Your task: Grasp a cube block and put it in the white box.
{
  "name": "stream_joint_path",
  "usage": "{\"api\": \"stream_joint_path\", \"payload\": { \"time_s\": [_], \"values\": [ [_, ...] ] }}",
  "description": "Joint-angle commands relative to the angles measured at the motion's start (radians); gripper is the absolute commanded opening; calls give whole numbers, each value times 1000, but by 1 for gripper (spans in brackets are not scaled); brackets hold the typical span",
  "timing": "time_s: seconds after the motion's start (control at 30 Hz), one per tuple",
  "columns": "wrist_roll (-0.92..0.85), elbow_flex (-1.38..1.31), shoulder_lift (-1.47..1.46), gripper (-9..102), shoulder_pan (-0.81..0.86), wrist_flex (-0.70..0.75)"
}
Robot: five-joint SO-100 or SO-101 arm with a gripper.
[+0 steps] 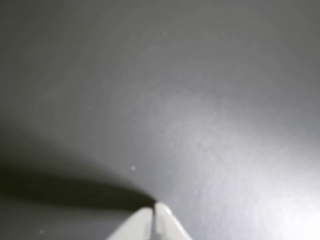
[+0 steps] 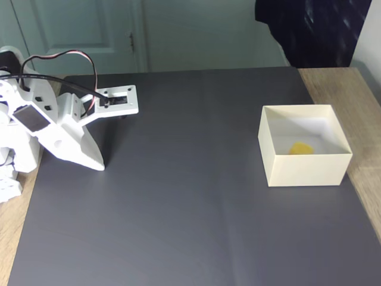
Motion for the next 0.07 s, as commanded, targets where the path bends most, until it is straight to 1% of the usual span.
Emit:
{"api": "stream_joint_path", "payload": {
  "time_s": [0.0, 0.03],
  "values": [
    [-3, -2, 8, 1, 6, 3],
    [-3, -2, 8, 1, 6, 3]
  ]
}}
